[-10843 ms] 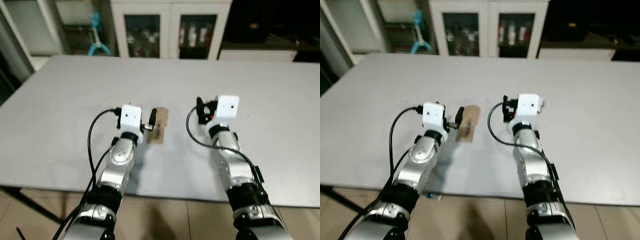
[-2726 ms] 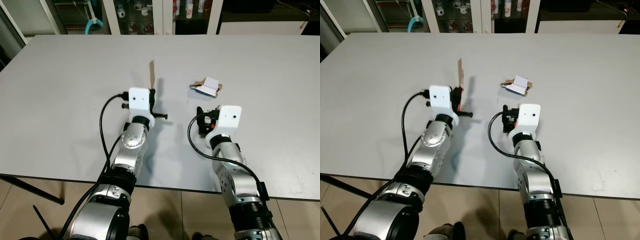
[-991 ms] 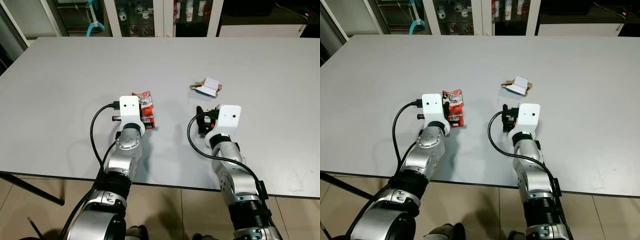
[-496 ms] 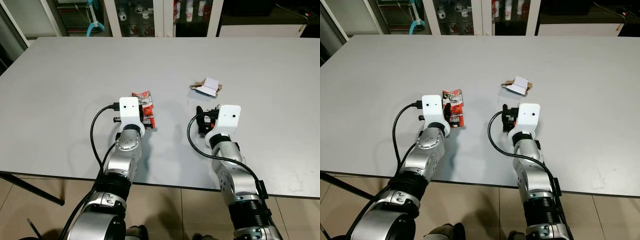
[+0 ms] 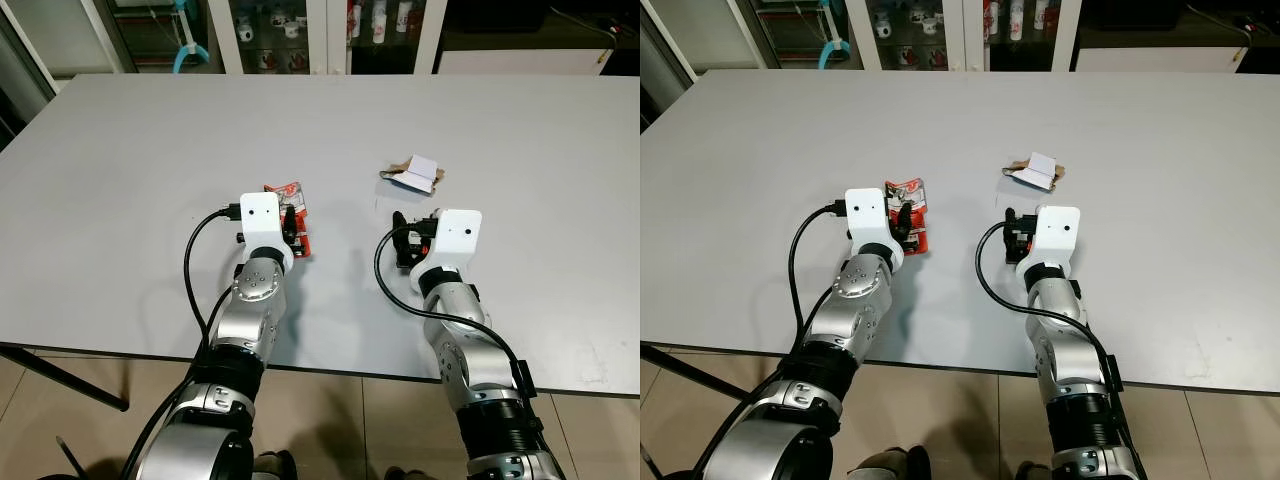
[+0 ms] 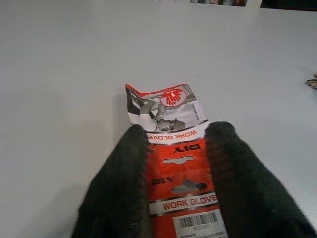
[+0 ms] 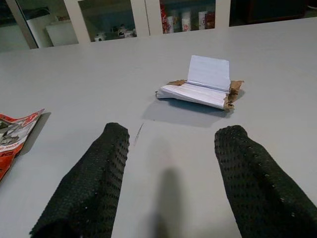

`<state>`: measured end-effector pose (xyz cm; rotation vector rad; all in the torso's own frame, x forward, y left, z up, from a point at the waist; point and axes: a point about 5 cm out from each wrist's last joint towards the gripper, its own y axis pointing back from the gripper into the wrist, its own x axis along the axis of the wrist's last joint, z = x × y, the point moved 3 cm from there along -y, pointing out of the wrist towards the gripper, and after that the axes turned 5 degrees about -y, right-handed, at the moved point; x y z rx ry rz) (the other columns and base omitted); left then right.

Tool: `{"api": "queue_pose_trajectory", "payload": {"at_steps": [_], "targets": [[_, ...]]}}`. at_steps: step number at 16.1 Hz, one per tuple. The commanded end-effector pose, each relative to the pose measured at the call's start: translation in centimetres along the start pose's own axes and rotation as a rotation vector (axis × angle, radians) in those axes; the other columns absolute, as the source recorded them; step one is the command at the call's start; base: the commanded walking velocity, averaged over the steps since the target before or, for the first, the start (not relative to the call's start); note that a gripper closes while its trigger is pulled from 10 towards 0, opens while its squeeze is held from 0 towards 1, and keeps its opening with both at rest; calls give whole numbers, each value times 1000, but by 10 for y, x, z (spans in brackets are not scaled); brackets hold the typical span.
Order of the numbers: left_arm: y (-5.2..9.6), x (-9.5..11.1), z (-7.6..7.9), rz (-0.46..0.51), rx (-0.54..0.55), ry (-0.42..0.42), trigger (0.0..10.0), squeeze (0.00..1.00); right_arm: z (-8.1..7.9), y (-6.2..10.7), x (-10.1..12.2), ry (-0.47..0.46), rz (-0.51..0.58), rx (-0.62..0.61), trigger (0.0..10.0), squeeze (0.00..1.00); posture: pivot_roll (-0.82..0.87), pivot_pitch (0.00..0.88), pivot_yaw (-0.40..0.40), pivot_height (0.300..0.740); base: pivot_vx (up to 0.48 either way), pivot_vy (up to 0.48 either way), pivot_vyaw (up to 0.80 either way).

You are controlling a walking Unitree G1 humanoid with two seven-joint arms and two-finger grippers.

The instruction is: Picking trash to rubbish bin

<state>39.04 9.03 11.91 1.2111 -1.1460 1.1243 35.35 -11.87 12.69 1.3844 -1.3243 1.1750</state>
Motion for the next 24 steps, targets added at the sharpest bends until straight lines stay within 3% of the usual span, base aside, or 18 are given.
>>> {"api": "queue_pose_trajectory", "payload": {"at_steps": [1, 5, 6, 7, 8, 13, 16, 24], "targets": [[-2, 8, 1, 30, -23, 33, 10000, 1000, -1, -2, 3, -1, 9, -2, 10000, 0, -11, 106, 78, 740, 0, 0, 0], [-2, 10, 0, 57, -55, 129, 10000, 1000, 0, -2, 3, -2, 10, -3, 10000, 0, -12, 104, 79, 740, 0, 0, 0], [-2, 11, -2, 76, -60, 111, 10000, 373, 0, -2, 3, -2, 10, -3, 10000, 0, -13, 104, 79, 740, 0, 0, 0], [-2, 11, -2, 77, -59, 106, 10000, 373, 0, -2, 3, -2, 10, -3, 10000, 0, -13, 104, 79, 740, 0, 0, 0], [-4, 8, -7, 68, -52, 72, 10000, 0, 0, -1, 2, -2, 10, -4, 10000, 0, -13, 104, 79, 740, 0, 0, 0], [-9, -12, -33, -33, 17, 28, 10000, 0, 0, 0, 2, -4, 10, -7, 10000, 0, -23, 108, 85, 740, 0, 0, 0], [-11, -22, -43, -103, 60, 46, 10000, 0, -1, 2, 2, -5, 11, -10, 10000, 0, -31, 111, 89, 740, 0, 0, 0], [-15, -19, -11, -119, -26, 67, 10000, 0, 1, 5, 4, -6, 20, -20, 10000, 0, -51, 132, 98, 740, 0, 0, 0]]}}
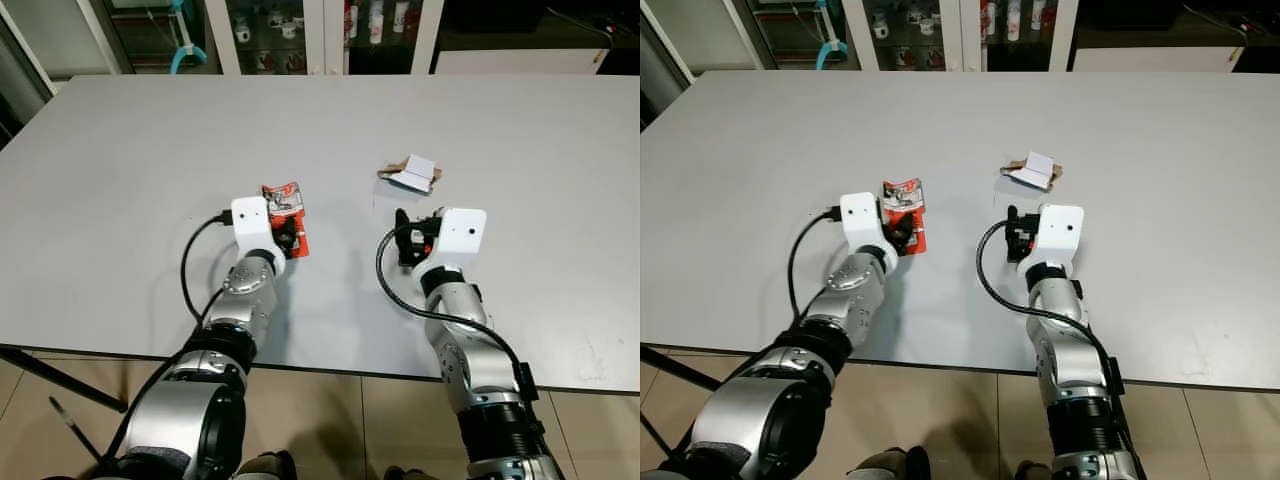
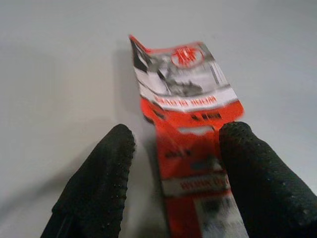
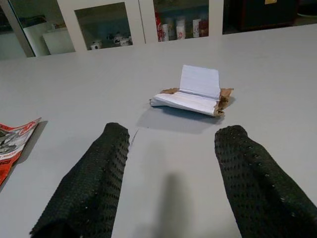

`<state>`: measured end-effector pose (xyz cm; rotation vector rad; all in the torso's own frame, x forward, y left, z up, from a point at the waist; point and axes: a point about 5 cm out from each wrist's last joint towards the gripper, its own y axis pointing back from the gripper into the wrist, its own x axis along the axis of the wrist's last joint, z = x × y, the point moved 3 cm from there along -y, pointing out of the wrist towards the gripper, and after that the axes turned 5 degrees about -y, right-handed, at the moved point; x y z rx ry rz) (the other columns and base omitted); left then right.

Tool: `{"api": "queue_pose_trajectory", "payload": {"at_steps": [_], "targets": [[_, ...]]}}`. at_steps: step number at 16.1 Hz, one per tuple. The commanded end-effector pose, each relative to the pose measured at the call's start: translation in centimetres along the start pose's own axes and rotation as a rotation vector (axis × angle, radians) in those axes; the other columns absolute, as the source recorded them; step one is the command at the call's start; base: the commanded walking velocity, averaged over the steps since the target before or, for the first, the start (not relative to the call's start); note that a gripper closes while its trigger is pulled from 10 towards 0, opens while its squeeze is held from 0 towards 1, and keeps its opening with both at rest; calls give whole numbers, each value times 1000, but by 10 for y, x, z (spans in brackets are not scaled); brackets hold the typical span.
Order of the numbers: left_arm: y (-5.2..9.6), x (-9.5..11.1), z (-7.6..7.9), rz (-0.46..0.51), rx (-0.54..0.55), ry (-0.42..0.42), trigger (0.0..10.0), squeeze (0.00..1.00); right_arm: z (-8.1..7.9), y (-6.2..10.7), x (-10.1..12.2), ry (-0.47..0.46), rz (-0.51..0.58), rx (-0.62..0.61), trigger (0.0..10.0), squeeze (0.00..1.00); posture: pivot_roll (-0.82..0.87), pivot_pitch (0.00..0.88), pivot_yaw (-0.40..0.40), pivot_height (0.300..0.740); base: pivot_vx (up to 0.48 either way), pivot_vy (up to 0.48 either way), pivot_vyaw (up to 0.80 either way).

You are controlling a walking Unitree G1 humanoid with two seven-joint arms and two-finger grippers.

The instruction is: Picking trash to rubbish bin

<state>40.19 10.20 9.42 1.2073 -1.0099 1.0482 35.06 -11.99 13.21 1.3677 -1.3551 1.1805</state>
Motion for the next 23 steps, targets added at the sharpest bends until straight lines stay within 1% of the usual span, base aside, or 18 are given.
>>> {"api": "queue_pose_trajectory", "payload": {"at_steps": [1, 2, 3, 4, 7, 8, 9, 10, 19, 21, 23], "targets": [[-2, 5, 3, 9, -12, 0, 10000, 0, 0, 2, -1, 0, -6, -10, 10000, 0, -52, 133, 98, 740, 0, 0, 0], [-2, 5, 9, -2, -27, -7, 10000, 0, 0, 3, -1, -2, -7, -11, 10000, 0, -52, 138, 100, 740, 0, 0, 0], [-2, 4, 10, -8, -32, -11, 10000, 0, 0, 3, -1, -2, -8, -11, 10000, 0, -52, 139, 100, 740, 0, 0, 0], [-3, 3, 12, -36, -28, -25, 10000, 0, 0, 3, -1, -3, -9, -11, 10000, 0, -50, 141, 101, 740, 0, 0, 0], [-4, 3, 15, -57, -22, -31, 10000, 0, -1, 4, -2, -6, -12, -9, 10000, 0, -48, 142, 102, 740, 0, 0, 0], [-4, 3, 16, -64, -25, -39, 4902, 0, -1, 4, -2, -6, -12, -9, 10000, 0, -48, 143, 102, 740, 0, 0, 0], [-5, 4, 18, -70, -27, -46, 353, 0, -1, 4, -2, -7, -13, -9, 10000, 0, -47, 142, 102, 740, 0, 0, 0], [-5, 5, 19, -74, -28, -48, 0, 0, -1, 4, -2, -8, -14, -9, 10000, 0, -46, 143, 101, 740, 0, 0, 0], [-7, 18, 28, -46, -68, -49, 0, 0, -3, 3, -4, -19, -21, 1, 10000, 0, -36, 143, 99, 740, 0, 0, 0], [-6, 17, 29, -46, -75, -50, 0, 0, -4, 3, -4, -19, -21, 3, 10000, 0, -36, 142, 100, 740, 0, 0, 0], [-4, 12, 32, -54, -91, -53, 0, 0, -4, 2, -4, -20, -22, 3, 10000, 0, -34, 140, 99, 740, 0, 0, 0]]}}
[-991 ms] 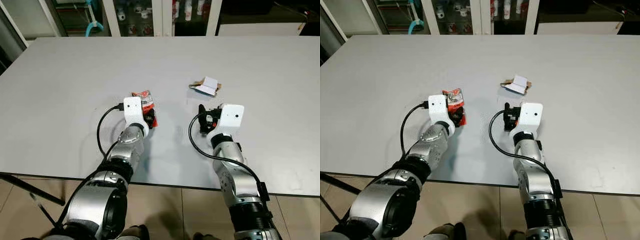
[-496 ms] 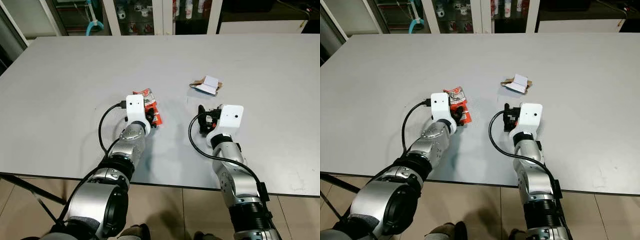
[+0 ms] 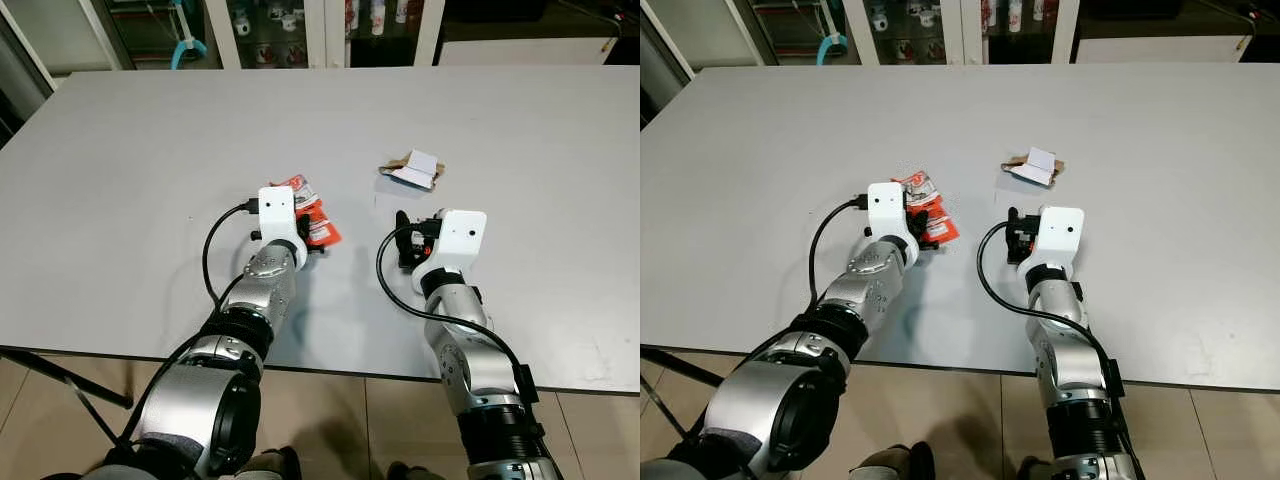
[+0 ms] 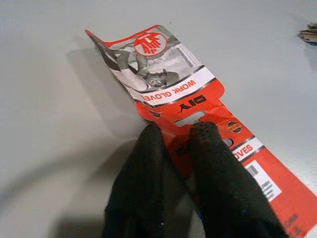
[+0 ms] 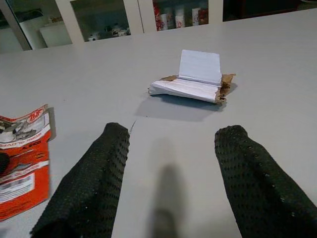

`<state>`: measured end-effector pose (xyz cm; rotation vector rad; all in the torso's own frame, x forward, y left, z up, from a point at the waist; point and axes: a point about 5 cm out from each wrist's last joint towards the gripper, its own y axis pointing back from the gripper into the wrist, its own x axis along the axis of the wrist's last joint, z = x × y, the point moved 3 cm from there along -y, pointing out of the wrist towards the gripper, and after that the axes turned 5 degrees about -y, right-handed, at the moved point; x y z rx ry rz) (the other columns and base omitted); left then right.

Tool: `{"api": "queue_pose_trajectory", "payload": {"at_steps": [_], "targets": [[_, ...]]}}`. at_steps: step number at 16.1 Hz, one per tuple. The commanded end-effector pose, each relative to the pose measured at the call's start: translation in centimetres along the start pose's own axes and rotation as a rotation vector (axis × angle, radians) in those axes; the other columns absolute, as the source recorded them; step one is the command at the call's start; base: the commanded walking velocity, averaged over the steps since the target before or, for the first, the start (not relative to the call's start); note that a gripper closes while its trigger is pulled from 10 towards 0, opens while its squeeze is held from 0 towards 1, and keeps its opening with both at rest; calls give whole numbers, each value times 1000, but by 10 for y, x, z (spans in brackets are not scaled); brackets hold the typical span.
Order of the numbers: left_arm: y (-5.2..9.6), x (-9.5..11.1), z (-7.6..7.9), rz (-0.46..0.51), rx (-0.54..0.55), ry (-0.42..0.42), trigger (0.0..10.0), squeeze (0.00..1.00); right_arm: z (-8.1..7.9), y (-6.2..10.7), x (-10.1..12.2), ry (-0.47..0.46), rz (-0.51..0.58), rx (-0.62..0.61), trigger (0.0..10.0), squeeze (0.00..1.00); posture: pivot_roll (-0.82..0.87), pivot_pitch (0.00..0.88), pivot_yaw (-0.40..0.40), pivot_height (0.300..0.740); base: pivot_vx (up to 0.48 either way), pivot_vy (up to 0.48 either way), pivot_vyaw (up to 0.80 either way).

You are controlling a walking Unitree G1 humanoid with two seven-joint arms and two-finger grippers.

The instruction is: Picking trash to rubbish bin

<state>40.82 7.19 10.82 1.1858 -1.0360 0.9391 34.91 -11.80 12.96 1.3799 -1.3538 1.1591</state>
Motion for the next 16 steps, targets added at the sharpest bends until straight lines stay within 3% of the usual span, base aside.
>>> {"api": "queue_pose_trajectory", "payload": {"at_steps": [1, 7, 10, 11, 15, 16], "targets": [[1, -2, 2, -5, -14, -16, 0, 0, -2, 1, -1, -8, -7, 9, 10000, 0, -34, 140, 98, 740, 0, 0, 0], [3, -7, -1, -8, -17, -20, 0, 0, -3, -1, -1, -7, -7, 14, 10000, 0, -31, 128, 97, 740, 0, 0, 0], [5, 12, -6, 121, 2, 3, 0, 0, -3, -2, 0, -5, -6, 16, 10000, 0, -28, 119, 95, 740, 0, 0, 0], [8, 26, -9, 207, 11, 29, 0, 0, -3, -3, 0, -4, -5, 17, 10000, 0, -22, 110, 91, 740, 0, 0, 0], [17, 55, -18, 385, 74, 21, 0, 0, -4, -5, 1, -4, -2, 22, 10000, 0, -21, 96, 90, 740, 0, 0, 0], [22, 64, -24, 450, 114, 7, 9882, 0, -4, -7, 2, -3, 1, 22, 10000, 0, -21, 84, 90, 740, 0, 0, 0]]}}
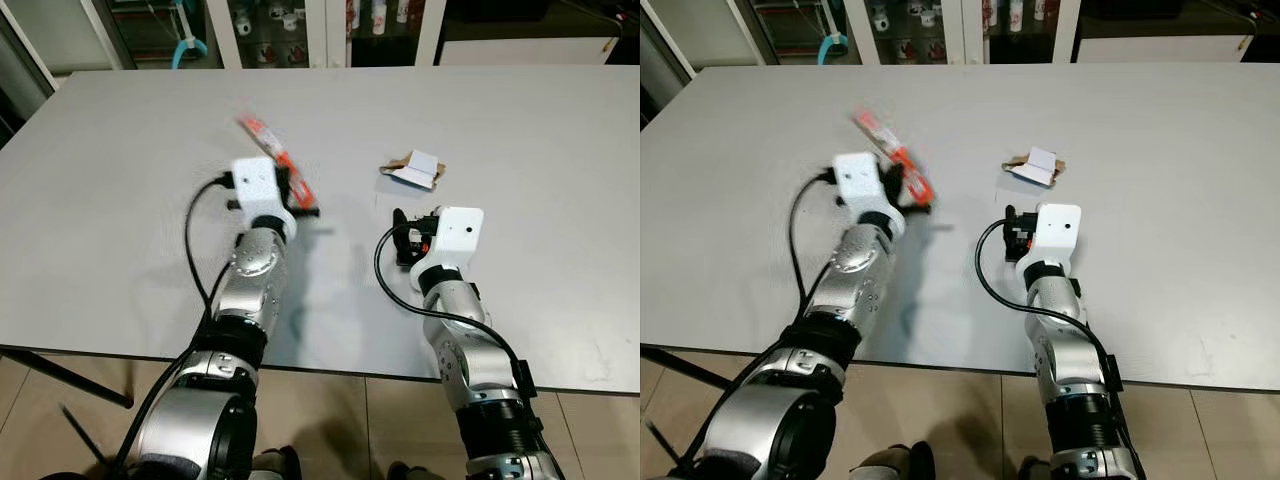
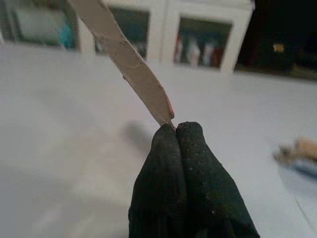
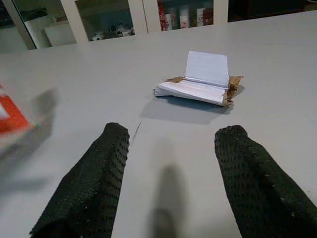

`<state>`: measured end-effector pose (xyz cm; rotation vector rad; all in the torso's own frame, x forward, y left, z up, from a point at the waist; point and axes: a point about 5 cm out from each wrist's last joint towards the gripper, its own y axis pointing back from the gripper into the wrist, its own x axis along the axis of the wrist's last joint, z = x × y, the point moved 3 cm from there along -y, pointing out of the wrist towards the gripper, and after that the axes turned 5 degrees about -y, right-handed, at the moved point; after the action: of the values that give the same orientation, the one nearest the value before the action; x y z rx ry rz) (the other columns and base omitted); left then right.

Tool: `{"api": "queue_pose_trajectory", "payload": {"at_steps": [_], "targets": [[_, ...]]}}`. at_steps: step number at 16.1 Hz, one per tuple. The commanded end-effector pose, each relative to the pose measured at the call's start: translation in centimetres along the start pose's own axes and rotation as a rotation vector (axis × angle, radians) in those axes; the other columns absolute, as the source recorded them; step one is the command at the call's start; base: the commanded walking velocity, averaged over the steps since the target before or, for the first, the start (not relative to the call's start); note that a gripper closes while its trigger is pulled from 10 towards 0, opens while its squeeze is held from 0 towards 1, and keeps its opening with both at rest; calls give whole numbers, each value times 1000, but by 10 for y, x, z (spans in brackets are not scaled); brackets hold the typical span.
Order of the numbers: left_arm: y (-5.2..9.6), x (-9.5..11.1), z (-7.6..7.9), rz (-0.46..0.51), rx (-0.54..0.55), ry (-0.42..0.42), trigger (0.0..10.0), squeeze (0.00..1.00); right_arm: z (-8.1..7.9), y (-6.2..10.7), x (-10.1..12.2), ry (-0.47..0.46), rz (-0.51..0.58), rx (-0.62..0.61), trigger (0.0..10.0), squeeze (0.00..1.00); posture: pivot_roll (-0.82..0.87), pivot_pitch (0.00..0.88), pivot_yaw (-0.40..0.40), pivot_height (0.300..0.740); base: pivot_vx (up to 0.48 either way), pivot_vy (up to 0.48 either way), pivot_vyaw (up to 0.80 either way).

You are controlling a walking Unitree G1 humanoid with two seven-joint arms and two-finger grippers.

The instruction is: Picking trash to rubbish bin

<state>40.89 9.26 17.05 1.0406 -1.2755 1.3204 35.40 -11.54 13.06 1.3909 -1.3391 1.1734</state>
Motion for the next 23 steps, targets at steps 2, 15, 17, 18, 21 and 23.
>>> {"api": "queue_pose_trajectory", "payload": {"at_steps": [2, 15, 17, 18, 21, 23], "targets": [[2, 16, -17, 101, 69, -32, 10000, 0, -1, -3, 3, -7, 12, 3, 10000, 0, -20, 74, 90, 740, 0, 0, 0], [19, 30, -39, 181, -32, -305, 10000, 0, 6, -8, 47, -54, 211, -31, 10000, 0, -9, 69, 93, 740, 0, 0, 0], [25, 16, -51, 121, -21, -370, 10000, 0, 9, -8, 46, -52, 205, -37, 10000, 0, -5, 69, 93, 740, 0, 0, 0], [25, 14, -54, 111, -17, -379, 10000, 0, 9, -8, 46, -52, 203, -37, 10000, 0, -5, 69, 93, 740, 0, 0, 0], [40, -22, -77, -39, -10, -475, 10000, 0, 7, -8, 39, -41, 175, -28, 10000, 0, -3, 75, 92, 740, 0, 0, 0], [45, -27, -84, -60, -1, -490, 10000, 0, 8, -7, 37, -38, 168, -30, 10000, 0, -2, 76, 92, 740, 0, 0, 0]]}}
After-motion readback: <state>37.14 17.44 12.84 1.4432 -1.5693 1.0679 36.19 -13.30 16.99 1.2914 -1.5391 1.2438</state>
